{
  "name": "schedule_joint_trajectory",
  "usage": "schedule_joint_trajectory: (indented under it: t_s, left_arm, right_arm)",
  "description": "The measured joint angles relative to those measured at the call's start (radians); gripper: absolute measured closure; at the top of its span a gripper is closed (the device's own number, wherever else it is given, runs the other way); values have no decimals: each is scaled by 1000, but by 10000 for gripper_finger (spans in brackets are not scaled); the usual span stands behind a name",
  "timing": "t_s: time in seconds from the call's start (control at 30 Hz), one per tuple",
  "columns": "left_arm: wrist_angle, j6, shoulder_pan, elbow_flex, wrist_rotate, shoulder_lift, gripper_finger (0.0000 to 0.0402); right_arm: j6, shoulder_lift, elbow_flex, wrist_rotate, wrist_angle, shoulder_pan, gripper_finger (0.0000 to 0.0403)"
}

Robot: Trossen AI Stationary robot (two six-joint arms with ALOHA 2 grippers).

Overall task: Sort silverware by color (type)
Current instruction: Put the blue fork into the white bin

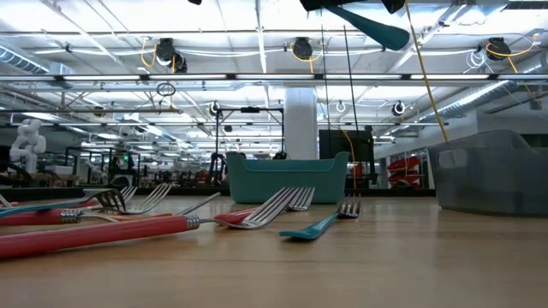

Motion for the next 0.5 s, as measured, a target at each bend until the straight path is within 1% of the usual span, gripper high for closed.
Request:
schedule_joint_trajectory:
  t_s: [0.1,0.17,0.5]
  left_arm:
    - [-6,-2,0,0,3,0,223]
    - [-24,-2,0,0,4,0,236]
    - [-42,-3,4,0,-5,0,373]
  right_arm:
    - [0,8,0,1,2,0,399]
    - [0,8,0,1,2,-2,399]
    - [-7,8,0,6,18,-12,399]
